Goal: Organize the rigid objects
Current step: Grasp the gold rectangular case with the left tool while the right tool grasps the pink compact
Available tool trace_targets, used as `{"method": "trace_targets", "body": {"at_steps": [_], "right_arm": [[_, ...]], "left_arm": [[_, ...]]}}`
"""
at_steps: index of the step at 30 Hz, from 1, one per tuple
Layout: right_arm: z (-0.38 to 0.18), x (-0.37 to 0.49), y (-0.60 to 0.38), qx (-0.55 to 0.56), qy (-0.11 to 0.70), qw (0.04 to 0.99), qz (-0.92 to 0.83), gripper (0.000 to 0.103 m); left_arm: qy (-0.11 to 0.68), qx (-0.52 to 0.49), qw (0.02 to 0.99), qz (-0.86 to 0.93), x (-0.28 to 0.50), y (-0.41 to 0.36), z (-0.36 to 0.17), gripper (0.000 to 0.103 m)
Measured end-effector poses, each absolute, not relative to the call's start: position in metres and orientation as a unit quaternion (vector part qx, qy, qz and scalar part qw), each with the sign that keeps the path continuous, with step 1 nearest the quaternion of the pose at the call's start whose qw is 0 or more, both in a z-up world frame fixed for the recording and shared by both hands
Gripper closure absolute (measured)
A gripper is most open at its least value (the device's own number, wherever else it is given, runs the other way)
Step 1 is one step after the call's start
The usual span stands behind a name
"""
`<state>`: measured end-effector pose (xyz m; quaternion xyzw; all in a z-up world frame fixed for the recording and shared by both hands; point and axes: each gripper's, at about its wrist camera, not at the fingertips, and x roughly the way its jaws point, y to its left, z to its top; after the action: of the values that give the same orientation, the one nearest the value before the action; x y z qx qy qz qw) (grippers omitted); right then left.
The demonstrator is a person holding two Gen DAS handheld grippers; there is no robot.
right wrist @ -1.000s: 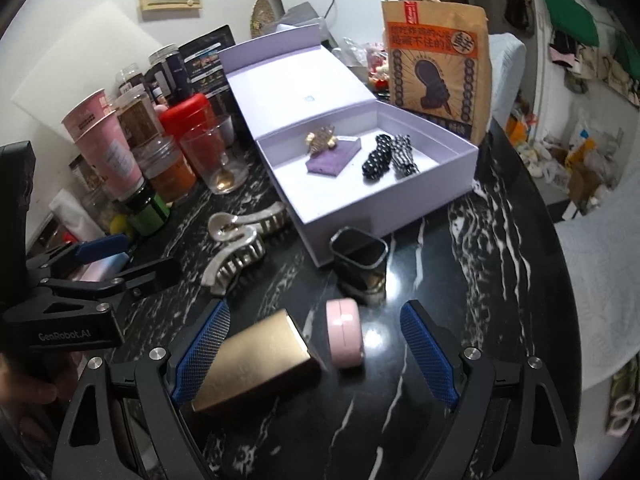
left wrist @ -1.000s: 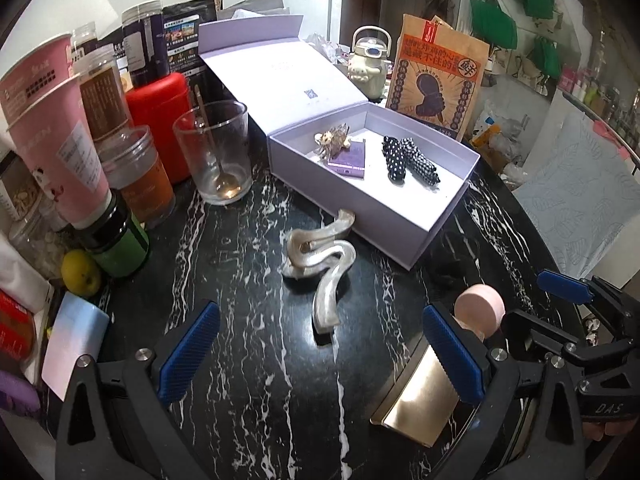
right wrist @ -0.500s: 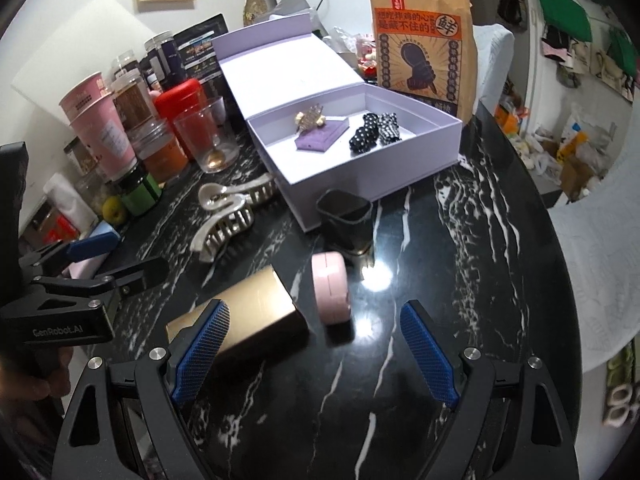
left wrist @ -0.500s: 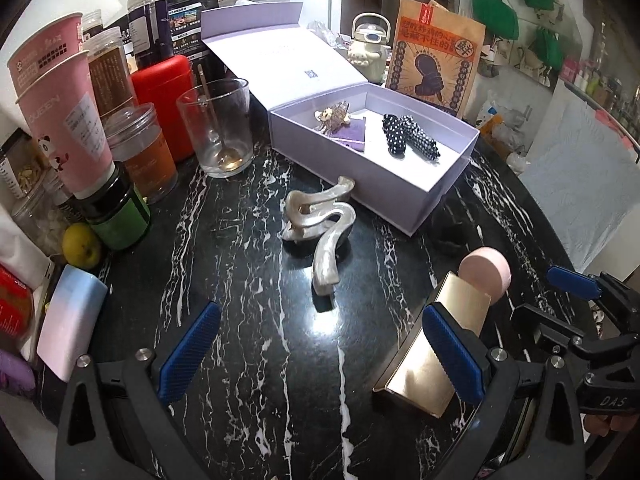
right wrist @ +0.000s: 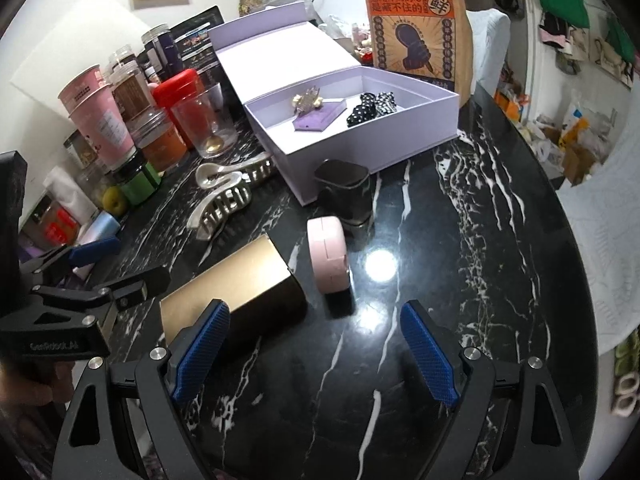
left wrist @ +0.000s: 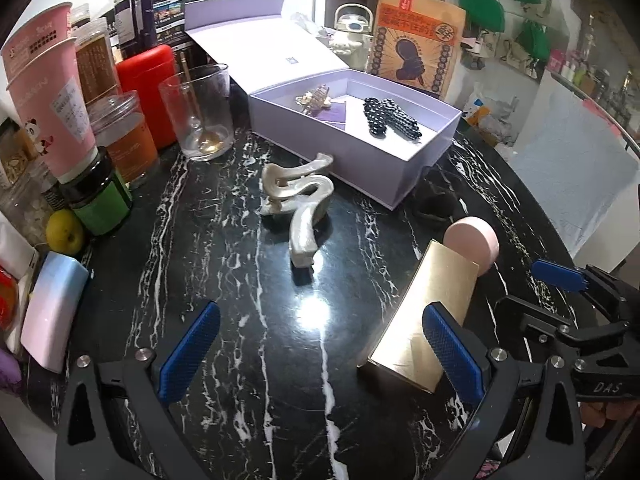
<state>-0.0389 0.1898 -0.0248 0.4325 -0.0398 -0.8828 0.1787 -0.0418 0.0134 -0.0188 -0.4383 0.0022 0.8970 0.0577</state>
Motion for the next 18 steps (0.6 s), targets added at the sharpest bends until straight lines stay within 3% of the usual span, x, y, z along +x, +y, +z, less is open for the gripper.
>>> {"method": "trace_targets", "body": {"at_steps": [18], "right_arm": [[-0.033,-0.040,0.213,0.444,-0.042,0.136,-0.885,0.016]], "left_arm": [[0.006,-0.457,0.161,0.875,-0.044,0.055,-0.039,0.000]]}}
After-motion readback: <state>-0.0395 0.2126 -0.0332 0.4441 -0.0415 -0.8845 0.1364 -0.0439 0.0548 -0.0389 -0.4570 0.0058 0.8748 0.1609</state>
